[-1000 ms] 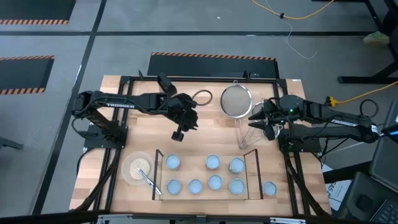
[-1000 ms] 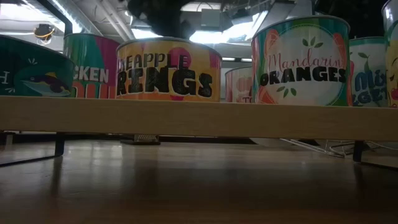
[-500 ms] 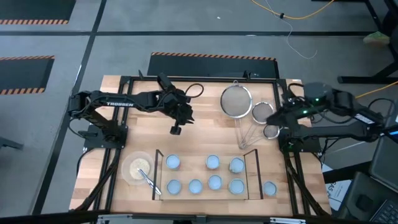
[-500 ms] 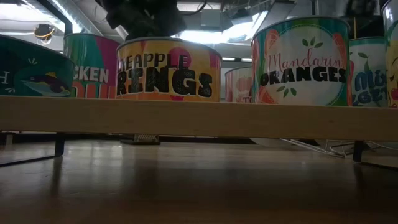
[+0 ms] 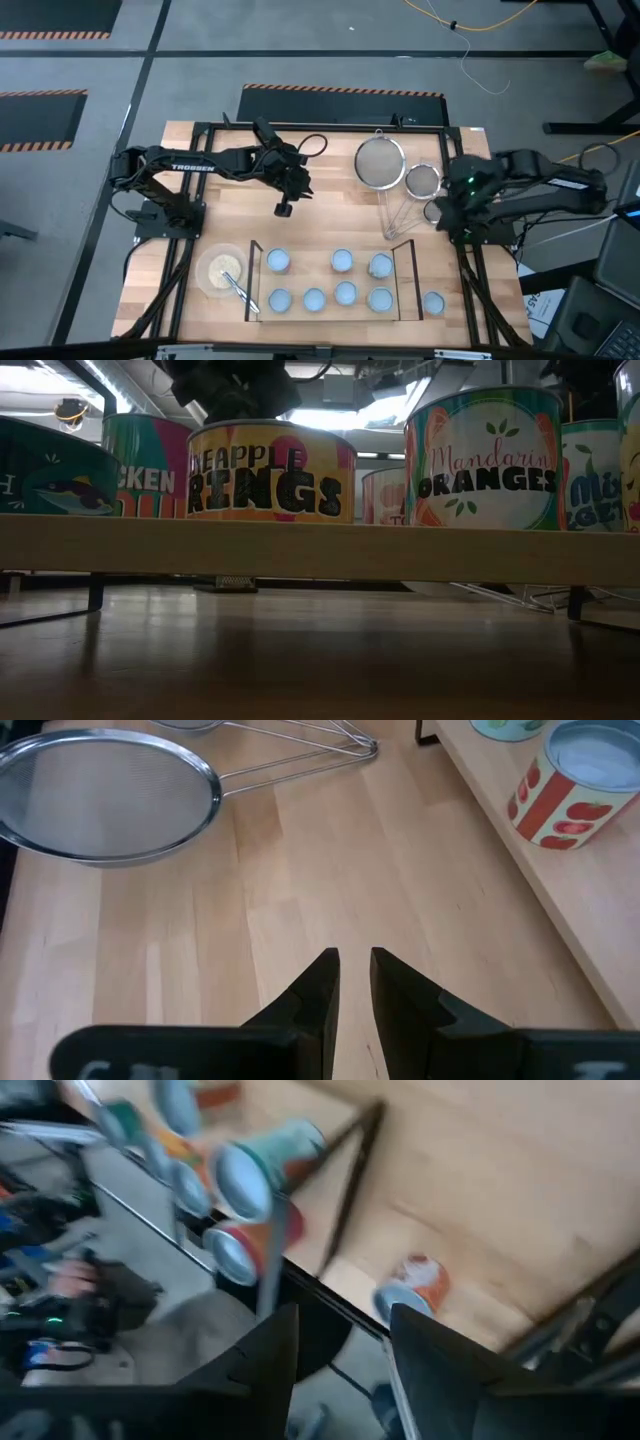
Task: Pick and place cans onto a shelf
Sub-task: Put the canned diced tomatoes on the shelf
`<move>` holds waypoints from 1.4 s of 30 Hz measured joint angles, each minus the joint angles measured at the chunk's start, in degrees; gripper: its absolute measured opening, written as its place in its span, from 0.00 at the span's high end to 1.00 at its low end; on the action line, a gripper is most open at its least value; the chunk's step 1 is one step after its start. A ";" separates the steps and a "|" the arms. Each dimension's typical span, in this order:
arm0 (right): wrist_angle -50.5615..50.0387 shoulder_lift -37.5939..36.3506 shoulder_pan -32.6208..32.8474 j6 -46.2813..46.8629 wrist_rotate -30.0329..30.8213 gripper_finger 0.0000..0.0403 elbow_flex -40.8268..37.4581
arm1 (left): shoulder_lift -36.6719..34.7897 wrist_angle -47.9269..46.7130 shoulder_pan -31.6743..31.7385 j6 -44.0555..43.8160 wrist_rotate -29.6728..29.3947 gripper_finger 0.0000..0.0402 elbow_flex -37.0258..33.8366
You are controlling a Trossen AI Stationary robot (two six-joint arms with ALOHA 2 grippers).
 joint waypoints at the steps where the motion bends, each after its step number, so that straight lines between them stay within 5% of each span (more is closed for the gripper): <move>1: 0.88 0.70 1.72 1.24 -0.04 0.59 -1.04 | 0.00 0.00 0.00 0.00 0.00 0.86 0.00; 11: 12.78 8.30 24.10 13.34 2.98 0.59 -6.86 | 0.01 -0.02 0.00 -0.11 -0.07 0.86 0.00; 25: 18.40 18.49 54.67 30.47 25.02 0.59 -6.95 | 0.04 -0.02 0.06 -1.49 -0.24 0.86 0.00; 32: 19.57 26.31 61.05 33.70 28.90 0.59 -6.97 | 0.04 0.00 0.04 -1.47 -0.33 0.86 0.00; 42: 20.56 33.95 61.92 33.70 28.64 0.59 -6.97 | 0.04 0.11 0.04 -1.49 -0.33 0.86 0.00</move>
